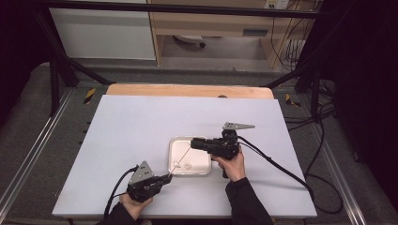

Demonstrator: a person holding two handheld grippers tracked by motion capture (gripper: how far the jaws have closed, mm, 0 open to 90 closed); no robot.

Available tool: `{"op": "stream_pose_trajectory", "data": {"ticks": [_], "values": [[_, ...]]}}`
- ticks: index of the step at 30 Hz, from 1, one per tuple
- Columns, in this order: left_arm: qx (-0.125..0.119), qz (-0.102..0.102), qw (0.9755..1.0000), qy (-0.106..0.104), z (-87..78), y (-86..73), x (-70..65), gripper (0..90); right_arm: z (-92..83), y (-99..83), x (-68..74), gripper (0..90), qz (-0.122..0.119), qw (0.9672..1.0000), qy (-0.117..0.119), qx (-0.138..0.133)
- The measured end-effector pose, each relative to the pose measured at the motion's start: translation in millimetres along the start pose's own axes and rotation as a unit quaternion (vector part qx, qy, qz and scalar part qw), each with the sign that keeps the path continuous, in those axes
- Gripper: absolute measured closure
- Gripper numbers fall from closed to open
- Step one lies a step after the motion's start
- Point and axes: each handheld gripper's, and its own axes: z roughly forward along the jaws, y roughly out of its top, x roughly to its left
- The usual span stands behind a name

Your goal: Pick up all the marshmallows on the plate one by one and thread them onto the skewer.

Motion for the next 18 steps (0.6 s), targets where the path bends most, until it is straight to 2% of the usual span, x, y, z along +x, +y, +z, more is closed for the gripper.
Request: {"op": "stream_pose_trajectory", "data": {"ticks": [18], "values": [[0.008,-0.008,0.9999,0.005,2.5,-1.4,-0.6,88.5,8.7,-13.0,2.9,78.5,0.006,0.9999,0.005,-0.011]]}}
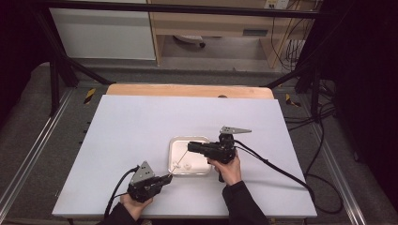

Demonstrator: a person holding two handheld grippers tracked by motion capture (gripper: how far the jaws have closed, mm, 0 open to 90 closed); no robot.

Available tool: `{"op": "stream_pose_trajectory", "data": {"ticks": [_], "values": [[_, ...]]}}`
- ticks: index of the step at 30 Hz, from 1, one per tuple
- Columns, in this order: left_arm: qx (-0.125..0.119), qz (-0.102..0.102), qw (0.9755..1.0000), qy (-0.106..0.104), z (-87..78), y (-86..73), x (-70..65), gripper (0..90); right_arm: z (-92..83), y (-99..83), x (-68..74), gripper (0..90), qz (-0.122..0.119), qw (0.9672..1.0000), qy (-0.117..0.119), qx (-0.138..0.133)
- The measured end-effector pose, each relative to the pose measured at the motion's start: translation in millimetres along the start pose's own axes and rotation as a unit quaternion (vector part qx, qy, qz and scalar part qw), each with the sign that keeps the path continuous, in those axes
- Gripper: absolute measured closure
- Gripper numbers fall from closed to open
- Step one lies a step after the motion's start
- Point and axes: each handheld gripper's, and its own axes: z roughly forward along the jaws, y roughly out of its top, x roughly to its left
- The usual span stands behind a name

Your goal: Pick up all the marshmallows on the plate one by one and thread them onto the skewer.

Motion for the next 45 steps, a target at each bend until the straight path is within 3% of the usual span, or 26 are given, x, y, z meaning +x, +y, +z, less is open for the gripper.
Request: {"op": "stream_pose_trajectory", "data": {"ticks": [45], "values": [[0.022,0.014,0.9996,0.006,4.5,-1.6,-2.5,88.6,6.5,-17.3,7.1,81.1,-0.02,0.9998,0.006,0.0]]}}
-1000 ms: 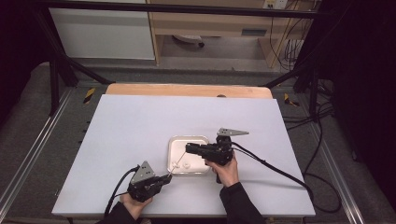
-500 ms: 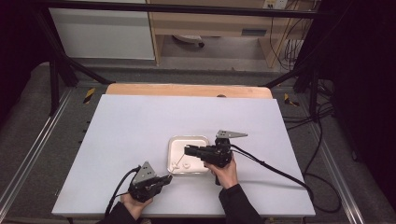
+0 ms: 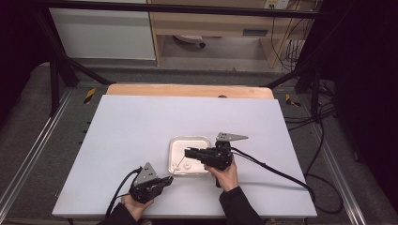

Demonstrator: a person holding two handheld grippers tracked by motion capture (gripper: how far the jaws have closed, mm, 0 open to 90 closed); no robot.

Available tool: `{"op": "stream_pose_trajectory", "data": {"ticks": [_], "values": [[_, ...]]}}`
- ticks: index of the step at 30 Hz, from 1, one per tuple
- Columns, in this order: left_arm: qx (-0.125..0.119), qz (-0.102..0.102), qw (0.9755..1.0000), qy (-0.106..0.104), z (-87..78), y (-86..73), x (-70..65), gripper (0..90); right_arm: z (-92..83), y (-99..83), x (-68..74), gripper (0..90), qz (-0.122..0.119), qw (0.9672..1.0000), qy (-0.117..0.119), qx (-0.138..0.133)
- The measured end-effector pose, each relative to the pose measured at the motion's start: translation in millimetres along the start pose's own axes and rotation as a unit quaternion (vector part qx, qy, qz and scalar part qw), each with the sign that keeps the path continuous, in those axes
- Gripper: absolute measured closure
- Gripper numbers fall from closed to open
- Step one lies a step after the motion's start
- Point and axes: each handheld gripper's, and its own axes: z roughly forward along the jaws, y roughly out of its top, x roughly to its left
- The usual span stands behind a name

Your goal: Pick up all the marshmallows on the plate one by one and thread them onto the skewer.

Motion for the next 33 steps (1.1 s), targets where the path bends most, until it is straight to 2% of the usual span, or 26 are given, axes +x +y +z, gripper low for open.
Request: {"op": "stream_pose_trajectory", "data": {"ticks": [33], "values": [[0.016,0.006,0.9999,0.001,4.3,0.8,-1.0,88.7,2.7,-5.7,-1.8,81.0,-0.004,0.9997,0.002,0.022]]}}
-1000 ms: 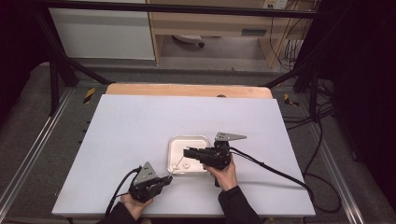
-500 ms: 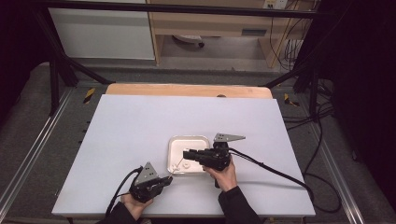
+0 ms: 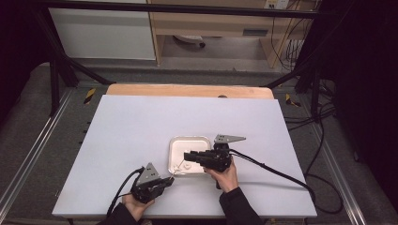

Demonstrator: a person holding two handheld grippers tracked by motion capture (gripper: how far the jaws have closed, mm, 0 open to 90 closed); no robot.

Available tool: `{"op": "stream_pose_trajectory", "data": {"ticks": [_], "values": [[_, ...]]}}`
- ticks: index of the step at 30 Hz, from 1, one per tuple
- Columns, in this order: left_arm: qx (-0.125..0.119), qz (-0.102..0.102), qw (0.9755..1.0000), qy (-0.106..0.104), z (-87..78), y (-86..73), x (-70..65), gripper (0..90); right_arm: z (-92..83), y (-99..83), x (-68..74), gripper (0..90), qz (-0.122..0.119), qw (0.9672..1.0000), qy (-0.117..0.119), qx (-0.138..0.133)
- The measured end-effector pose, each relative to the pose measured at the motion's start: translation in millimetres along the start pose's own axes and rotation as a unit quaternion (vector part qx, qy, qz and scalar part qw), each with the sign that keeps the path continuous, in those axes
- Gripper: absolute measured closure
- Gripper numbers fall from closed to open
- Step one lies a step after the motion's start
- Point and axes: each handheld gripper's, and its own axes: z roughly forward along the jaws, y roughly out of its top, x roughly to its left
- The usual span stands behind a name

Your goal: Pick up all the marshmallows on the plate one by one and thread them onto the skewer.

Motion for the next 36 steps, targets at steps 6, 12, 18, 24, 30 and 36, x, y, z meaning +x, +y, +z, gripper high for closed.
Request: {"op": "stream_pose_trajectory", "data": {"ticks": [6,12,18,24,30,36], "values": [[0.001,-0.002,1.0,0.0,0.8,0.4,-0.2,88.7,0.8,-0.9,-0.5,81.0,0.0,1.0,-0.002,0.001],[0.002,-0.002,1.0,0.0,1.5,1.0,-0.4,88.6,0.7,-1.2,0.1,81.0,0.0,1.0,-0.002,0.003],[0.004,-0.003,1.0,0.0,1.9,1.2,-0.3,88.6,1.1,-1.7,-0.5,81.0,0.0,1.0,-0.001,0.006],[0.005,-0.004,1.0,-0.001,2.4,1.2,-0.2,88.6,2.0,-2.9,-0.5,81.1,0.001,1.0,-0.001,0.008],[0.008,-0.005,1.0,-0.002,3.6,1.5,-0.5,88.6,2.6,-4.1,-0.5,81.1,0.001,1.0,-0.001,0.009],[-0.003,-0.009,0.9999,-0.01,3.5,2.3,-0.8,88.5,0.1,-2.1,1.1,74.7,-0.013,0.9998,-0.01,0.009]]}}
